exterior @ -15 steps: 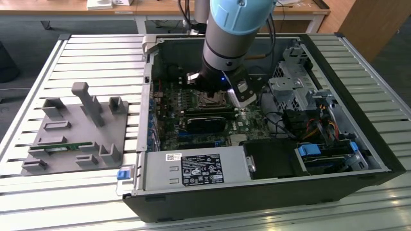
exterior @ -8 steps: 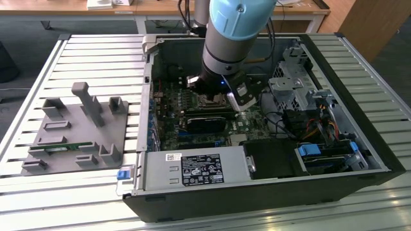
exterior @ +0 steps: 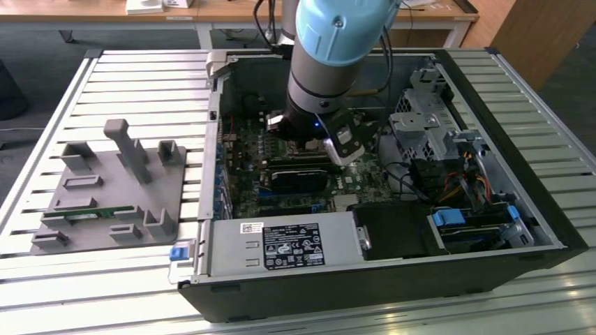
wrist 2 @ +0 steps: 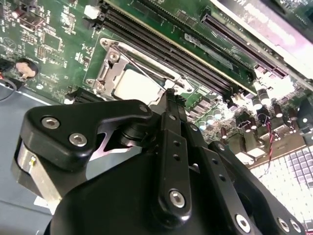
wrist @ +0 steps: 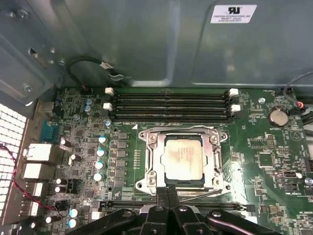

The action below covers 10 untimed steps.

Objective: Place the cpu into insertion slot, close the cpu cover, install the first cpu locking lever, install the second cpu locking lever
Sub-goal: 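Install the second cpu locking lever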

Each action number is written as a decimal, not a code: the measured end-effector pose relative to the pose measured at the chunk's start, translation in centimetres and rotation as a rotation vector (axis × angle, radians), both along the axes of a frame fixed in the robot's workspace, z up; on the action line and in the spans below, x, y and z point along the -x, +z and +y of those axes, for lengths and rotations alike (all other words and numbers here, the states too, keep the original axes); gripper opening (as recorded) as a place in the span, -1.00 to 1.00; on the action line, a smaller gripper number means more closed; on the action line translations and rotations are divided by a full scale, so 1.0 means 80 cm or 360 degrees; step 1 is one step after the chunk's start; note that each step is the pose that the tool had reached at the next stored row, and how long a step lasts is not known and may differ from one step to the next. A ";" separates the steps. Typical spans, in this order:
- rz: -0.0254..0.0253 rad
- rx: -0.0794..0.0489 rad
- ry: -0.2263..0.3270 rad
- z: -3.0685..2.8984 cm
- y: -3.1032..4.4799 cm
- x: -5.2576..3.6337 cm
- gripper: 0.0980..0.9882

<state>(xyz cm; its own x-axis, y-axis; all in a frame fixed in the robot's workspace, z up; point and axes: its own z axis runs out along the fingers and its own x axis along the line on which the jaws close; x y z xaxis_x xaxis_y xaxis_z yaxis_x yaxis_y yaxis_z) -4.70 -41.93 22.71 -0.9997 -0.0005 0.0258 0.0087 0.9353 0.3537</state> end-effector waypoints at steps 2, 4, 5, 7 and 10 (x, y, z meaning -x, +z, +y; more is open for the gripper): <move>0.00054 0.0000 0.0000 -0.0009 -0.0033 0.000 -0.98; 0.00064 -0.0008 0.0000 -0.0039 -0.0038 0.000 -0.98; 0.00064 -0.0015 0.0000 -0.0057 -0.0038 0.000 -0.98; 0.00064 -0.0027 -0.0001 -0.0085 -0.0039 0.000 -0.98; 0.00063 -0.0043 -0.0002 -0.0110 -0.0039 0.001 -0.98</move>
<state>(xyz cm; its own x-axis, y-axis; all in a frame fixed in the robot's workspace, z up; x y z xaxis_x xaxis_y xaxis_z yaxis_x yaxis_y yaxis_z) -4.78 -42.81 22.40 -0.9996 -0.0002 0.0298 0.0111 0.9255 0.3786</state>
